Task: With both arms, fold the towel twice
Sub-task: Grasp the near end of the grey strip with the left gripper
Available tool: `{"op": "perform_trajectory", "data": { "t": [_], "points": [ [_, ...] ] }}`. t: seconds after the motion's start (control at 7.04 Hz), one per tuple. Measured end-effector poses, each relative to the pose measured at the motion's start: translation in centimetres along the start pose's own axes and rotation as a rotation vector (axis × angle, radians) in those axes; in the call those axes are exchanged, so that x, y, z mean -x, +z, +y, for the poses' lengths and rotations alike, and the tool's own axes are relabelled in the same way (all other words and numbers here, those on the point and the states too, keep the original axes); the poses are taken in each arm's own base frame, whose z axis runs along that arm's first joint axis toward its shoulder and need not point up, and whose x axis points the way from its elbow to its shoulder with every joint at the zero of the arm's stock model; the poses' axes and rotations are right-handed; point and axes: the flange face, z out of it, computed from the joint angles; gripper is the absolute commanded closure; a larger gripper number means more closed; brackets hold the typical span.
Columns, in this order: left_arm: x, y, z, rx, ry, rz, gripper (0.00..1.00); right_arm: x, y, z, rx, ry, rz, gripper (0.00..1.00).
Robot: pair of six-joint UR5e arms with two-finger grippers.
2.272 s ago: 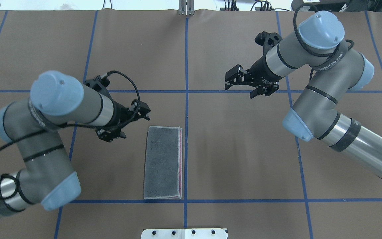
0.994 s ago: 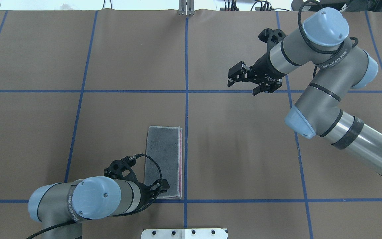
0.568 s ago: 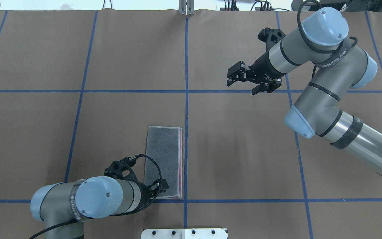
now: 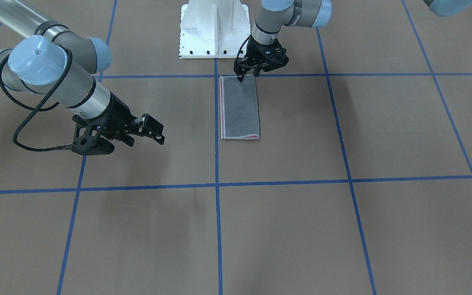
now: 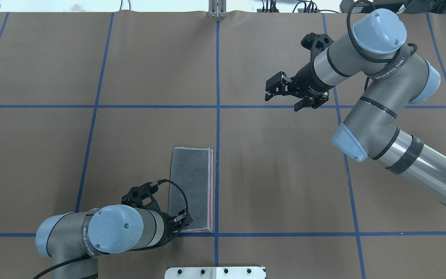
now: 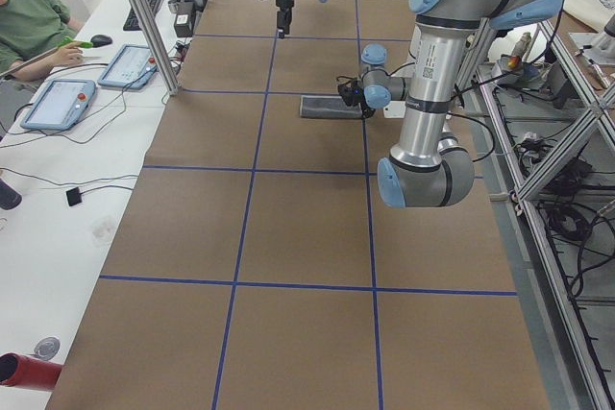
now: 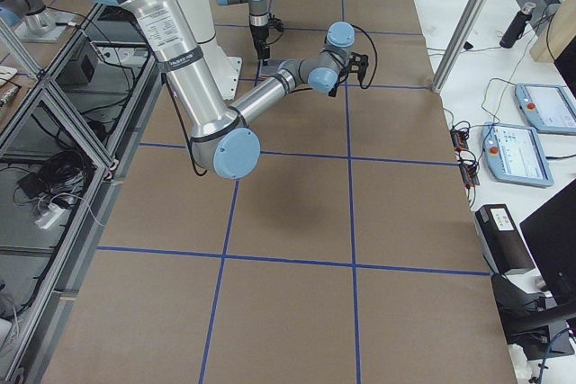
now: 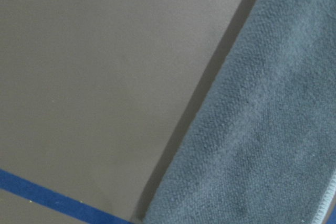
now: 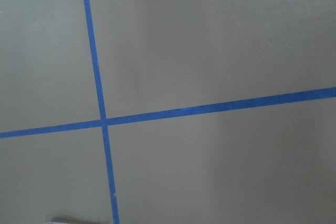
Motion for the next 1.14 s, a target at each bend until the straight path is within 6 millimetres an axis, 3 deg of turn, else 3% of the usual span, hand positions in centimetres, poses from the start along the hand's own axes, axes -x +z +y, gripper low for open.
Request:
{"op": "perform_trajectory", "data": {
  "t": [0.71,0.85,0.99,1.14],
  "points": [
    [-0.37,-0.84,-0.13,0.004,-0.002,0.016,0.64,-0.14,0.23,-0.1,0.001,0.003,0.003,0.0],
    [-0.4,-0.91,-0.14,0.004,-0.002,0.017,0.73,-0.16,0.32,-0.06,0.002,0.003,0.003,0.0],
    [-0.42,-0.93,-0.13,0.005,-0.002,0.017,0.93,-0.18,0.45,0.03,0.003,0.003,0.005,0.0],
    [-0.45,-0.96,-0.08,0.006,-0.004,0.018,1.0,-0.17,0.65,0.19,0.005,0.003,0.006,0.0]
  ]
}}
